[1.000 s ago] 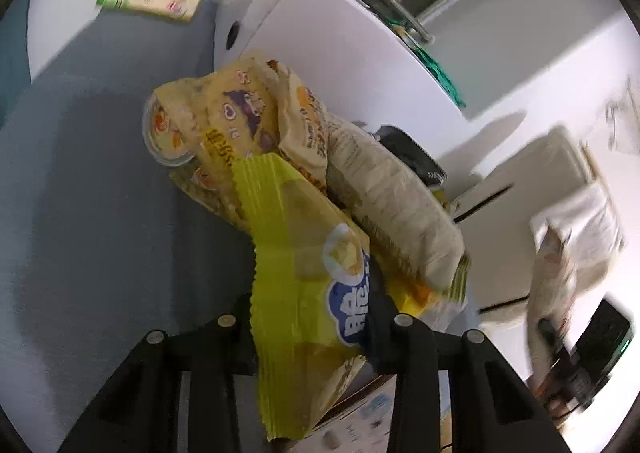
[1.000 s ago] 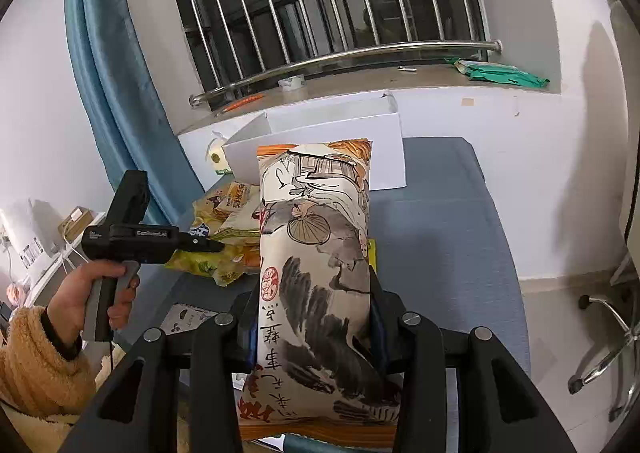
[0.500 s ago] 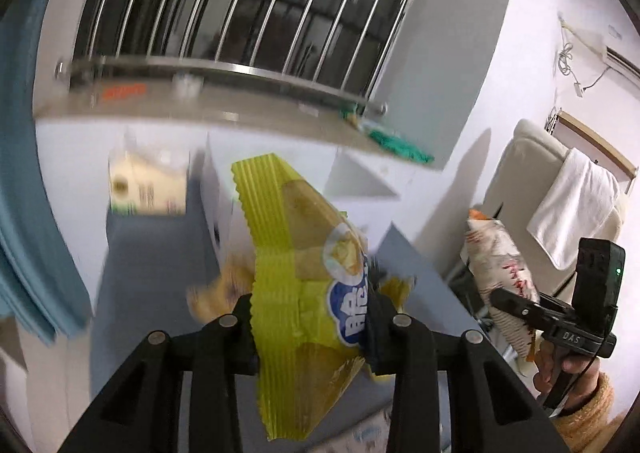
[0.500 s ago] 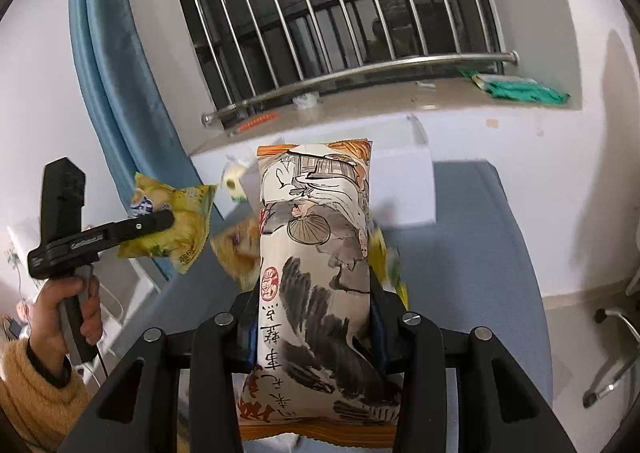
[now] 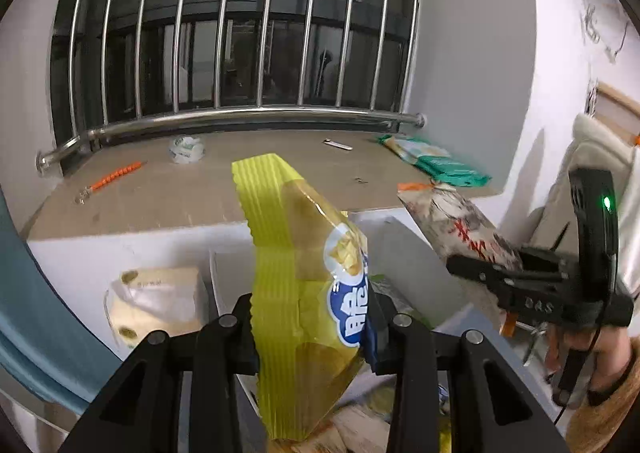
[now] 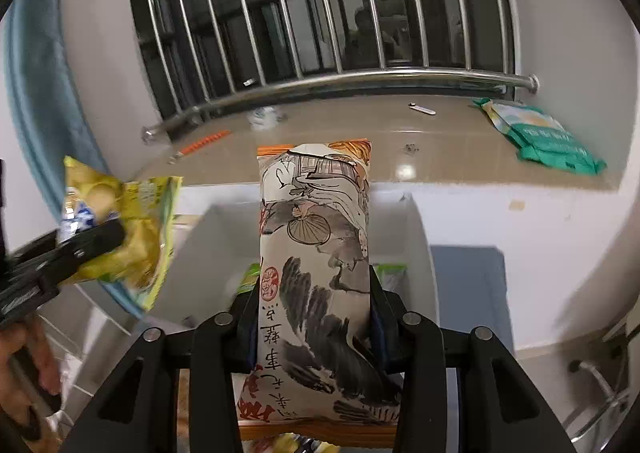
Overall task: Organize snacks
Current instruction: 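Drop the yellow chip bag and rice-cake bag into the white box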
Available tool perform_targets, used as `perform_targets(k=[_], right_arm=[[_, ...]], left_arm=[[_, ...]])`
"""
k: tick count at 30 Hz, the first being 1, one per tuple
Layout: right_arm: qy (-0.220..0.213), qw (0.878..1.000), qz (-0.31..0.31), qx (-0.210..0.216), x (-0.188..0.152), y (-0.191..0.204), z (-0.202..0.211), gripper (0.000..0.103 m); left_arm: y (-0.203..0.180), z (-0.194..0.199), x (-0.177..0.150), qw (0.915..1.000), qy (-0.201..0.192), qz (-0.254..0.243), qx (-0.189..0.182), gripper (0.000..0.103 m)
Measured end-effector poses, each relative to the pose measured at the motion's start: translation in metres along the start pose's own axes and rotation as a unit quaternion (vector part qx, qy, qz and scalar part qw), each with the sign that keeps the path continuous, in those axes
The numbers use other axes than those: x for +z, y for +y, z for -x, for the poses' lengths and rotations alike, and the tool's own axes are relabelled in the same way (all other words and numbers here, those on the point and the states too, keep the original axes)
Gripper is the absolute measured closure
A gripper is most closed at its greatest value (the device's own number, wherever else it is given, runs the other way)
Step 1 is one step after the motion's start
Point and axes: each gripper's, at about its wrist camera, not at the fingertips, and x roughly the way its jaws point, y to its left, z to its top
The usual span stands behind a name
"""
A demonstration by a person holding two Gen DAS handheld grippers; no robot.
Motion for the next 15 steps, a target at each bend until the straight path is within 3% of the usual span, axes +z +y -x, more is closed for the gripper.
perform_targets(k=[3,4,5,6,7,9,15], right_arm=[[0.017,1.000,0.004,-0.012,0.016,-0.008,-0.021,0.057],[0.019,1.000,0.006,-0.019,0.020,-0.010,-0.026,0.054],[0.019,0.999,0.009,-0.024,0.024,-0.012,-0.030,0.031],[0.022,0.999,0.012,-0.038,0.028,-0.014,-0.035,0.012],[0.023,0.998,0.013,-0.059,0.029,-0.016,-0.037,0.000],[0.015,0.996,0.013,-0.091,0.027,-0.020,-0.035,0.000],[-0.009,0.997,0.015,-0.069,0.005,-0.014,-0.001,0.000]], left_arm=[[0.001,-0.016,0.001,0.9996,0.003,-0.006,0.026,0.057],[0.003,-0.022,0.000,0.9993,0.004,-0.003,0.037,0.048],[0.004,-0.030,0.000,0.9985,0.011,-0.002,0.053,0.015],[0.008,-0.036,-0.002,0.9975,0.021,0.002,0.068,0.000],[0.012,-0.040,-0.006,0.9971,0.026,0.005,0.072,0.000],[0.021,-0.047,-0.013,0.9968,0.042,0.015,0.065,0.000],[0.024,-0.042,-0.021,0.9963,0.045,0.015,0.072,0.000]])
